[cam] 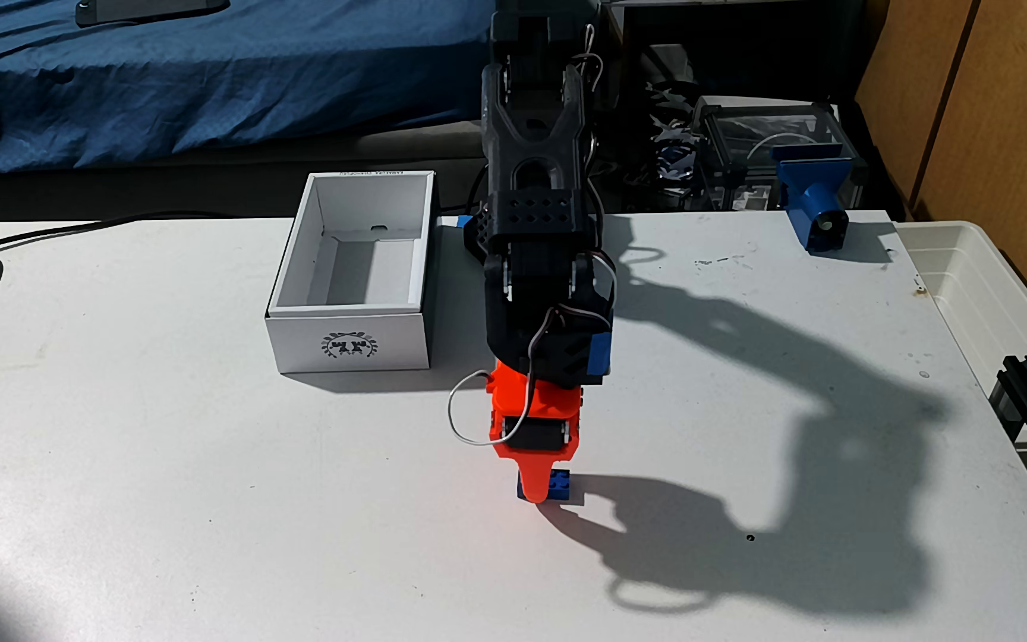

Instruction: Grab the blue brick and place in box

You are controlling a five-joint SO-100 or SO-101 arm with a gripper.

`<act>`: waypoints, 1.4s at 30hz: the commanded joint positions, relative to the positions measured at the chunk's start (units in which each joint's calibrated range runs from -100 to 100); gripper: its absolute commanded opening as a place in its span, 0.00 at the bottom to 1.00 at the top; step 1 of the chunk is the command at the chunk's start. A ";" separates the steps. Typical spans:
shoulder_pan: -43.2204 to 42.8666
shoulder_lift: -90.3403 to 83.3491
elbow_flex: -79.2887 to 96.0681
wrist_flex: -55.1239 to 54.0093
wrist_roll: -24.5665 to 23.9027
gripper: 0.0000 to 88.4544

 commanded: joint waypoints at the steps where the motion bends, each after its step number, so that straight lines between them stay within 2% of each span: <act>1: 0.64 -1.61 -1.73 2.81 -0.29 0.01; 16: 5.10 -13.28 -1.46 12.11 0.24 0.01; 28: 15.21 -28.51 5.20 19.09 0.71 0.01; 42: 30.73 -47.20 21.88 20.65 11.92 0.01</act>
